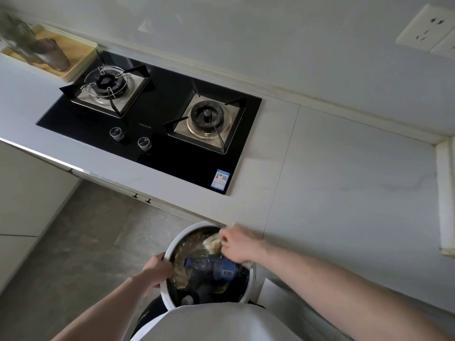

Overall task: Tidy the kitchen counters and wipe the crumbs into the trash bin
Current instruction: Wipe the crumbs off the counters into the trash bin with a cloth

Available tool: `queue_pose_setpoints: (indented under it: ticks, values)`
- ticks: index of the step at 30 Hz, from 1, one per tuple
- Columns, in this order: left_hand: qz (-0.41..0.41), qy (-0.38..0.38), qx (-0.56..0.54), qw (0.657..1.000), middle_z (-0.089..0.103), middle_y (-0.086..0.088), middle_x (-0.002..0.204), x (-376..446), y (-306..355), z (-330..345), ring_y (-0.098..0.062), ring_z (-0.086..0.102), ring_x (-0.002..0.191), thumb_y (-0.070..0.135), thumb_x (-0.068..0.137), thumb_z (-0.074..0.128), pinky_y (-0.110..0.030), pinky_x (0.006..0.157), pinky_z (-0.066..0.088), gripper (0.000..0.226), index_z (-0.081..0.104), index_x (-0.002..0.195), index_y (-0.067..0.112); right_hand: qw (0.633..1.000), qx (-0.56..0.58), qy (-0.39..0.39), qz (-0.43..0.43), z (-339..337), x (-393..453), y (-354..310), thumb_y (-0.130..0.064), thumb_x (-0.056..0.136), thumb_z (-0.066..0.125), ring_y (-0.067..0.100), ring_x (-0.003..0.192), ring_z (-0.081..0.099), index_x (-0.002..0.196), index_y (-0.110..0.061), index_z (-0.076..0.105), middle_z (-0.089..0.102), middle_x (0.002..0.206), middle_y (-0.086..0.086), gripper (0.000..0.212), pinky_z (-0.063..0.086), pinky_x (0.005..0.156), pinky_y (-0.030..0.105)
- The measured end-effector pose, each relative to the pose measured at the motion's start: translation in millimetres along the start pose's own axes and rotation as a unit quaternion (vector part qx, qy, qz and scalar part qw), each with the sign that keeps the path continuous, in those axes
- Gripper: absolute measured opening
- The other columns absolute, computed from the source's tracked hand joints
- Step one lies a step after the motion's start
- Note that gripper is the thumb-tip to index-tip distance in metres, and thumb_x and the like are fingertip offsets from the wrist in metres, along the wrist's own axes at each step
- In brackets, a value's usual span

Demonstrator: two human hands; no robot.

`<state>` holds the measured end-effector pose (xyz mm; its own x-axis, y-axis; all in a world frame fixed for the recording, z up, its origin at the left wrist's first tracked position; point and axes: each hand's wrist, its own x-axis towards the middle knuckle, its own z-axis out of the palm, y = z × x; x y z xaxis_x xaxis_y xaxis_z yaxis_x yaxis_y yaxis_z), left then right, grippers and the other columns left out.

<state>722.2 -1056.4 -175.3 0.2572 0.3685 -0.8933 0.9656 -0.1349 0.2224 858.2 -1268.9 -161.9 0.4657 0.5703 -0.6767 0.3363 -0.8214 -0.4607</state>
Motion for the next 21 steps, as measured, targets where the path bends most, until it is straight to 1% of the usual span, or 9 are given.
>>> queue_pose_setpoints:
  ticks: [1, 3, 7, 9, 12, 14, 17, 18, 21]
  values:
    - [0.001, -0.001, 0.001, 1.000, 0.073, -0.019, 0.094, 1, 0, 0, -0.036, 0.071, 0.088, -0.007, 0.073, 0.043, -0.053, 0.077, 0.063, 0.045, 0.070, 0.100, 0.017, 0.999, 0.015, -0.035, -0.011, 4, -7, -6, -0.027, 0.091, 0.056, 0.026, 0.093, 0.060, 0.092, -0.028, 0.056, 0.060, 0.099, 0.002, 0.002, 0.048, 0.068, 0.034]
    - [0.005, -0.002, 0.001, 1.000, 0.073, -0.018, 0.093, -1, 0, 0, -0.035, 0.070, 0.087, -0.007, 0.073, 0.043, -0.051, 0.076, 0.064, 0.045, 0.071, 0.099, 0.018, 0.997, 0.075, -0.008, -0.020, 0, -17, -10, -0.030, 0.089, 0.056, 0.025, 0.077, 0.057, 0.077, -0.030, 0.046, 0.055, 0.081, -0.003, 0.015, 0.037, 0.054, 0.031]
    - [0.005, 0.003, -0.007, 1.000, 0.072, -0.018, 0.092, -2, 1, 0, -0.035, 0.070, 0.086, -0.007, 0.074, 0.043, -0.048, 0.075, 0.064, 0.043, 0.071, 0.097, 0.016, 0.967, 0.189, 0.166, 0.029, -54, -19, 15, -0.030, 0.091, 0.060, 0.018, 0.066, 0.056, 0.079, -0.024, 0.050, 0.060, 0.076, -0.001, 0.016, 0.044, 0.055, 0.033]
    - [0.005, 0.002, -0.006, 1.000, 0.072, -0.020, 0.093, -1, 1, -2, -0.038, 0.070, 0.090, -0.007, 0.072, 0.045, -0.051, 0.077, 0.063, 0.043, 0.071, 0.097, 0.015, 0.935, 0.210, 0.276, 0.070, -91, -15, 43, -0.031, 0.088, 0.063, 0.023, 0.072, 0.060, 0.082, -0.020, 0.054, 0.063, 0.079, 0.002, 0.016, 0.049, 0.062, 0.038]
    - [0.005, -0.001, -0.003, 1.000, 0.073, -0.021, 0.093, 2, -2, -2, -0.038, 0.071, 0.091, -0.007, 0.070, 0.045, -0.055, 0.079, 0.062, 0.043, 0.071, 0.096, 0.015, 0.889, 0.191, 0.392, 0.144, -137, -6, 97, -0.030, 0.086, 0.067, 0.026, 0.079, 0.058, 0.087, -0.020, 0.057, 0.065, 0.088, 0.002, 0.015, 0.041, 0.064, 0.033]
    - [0.006, -0.002, -0.004, 1.000, 0.073, -0.021, 0.092, 3, -2, -3, -0.038, 0.071, 0.091, -0.007, 0.070, 0.045, -0.055, 0.078, 0.062, 0.043, 0.071, 0.095, 0.016, 0.878, 0.173, 0.404, 0.188, -152, -1, 136, -0.028, 0.086, 0.067, 0.028, 0.088, 0.062, 0.099, -0.019, 0.061, 0.066, 0.102, 0.007, 0.016, 0.042, 0.070, 0.030]
    - [0.006, 0.002, -0.006, 1.000, 0.073, -0.020, 0.089, 5, -2, -4, -0.038, 0.071, 0.090, -0.007, 0.069, 0.045, -0.055, 0.077, 0.062, 0.042, 0.072, 0.093, 0.015, 0.895, 0.124, 0.343, 0.256, -128, -3, 172, -0.024, 0.089, 0.063, 0.035, 0.102, 0.063, 0.120, -0.018, 0.059, 0.059, 0.122, 0.015, 0.032, 0.048, 0.081, 0.033]
    - [0.006, 0.002, -0.007, 1.000, 0.073, -0.020, 0.088, 5, -2, -4, -0.038, 0.071, 0.088, -0.008, 0.070, 0.045, -0.054, 0.077, 0.062, 0.042, 0.072, 0.093, 0.015, 0.898, 0.104, 0.329, 0.273, -110, -4, 172, -0.021, 0.092, 0.061, 0.037, 0.101, 0.063, 0.125, -0.017, 0.057, 0.054, 0.126, 0.016, 0.033, 0.048, 0.081, 0.033]
    - [0.005, 0.004, -0.009, 1.000, 0.073, -0.020, 0.087, 5, -1, -4, -0.037, 0.071, 0.087, -0.009, 0.072, 0.044, -0.056, 0.077, 0.062, 0.042, 0.072, 0.093, 0.014, 0.889, 0.109, 0.367, 0.250, -56, -4, 134, -0.014, 0.094, 0.055, 0.036, 0.088, 0.062, 0.122, -0.013, 0.054, 0.048, 0.124, 0.015, 0.028, 0.049, 0.068, 0.029]
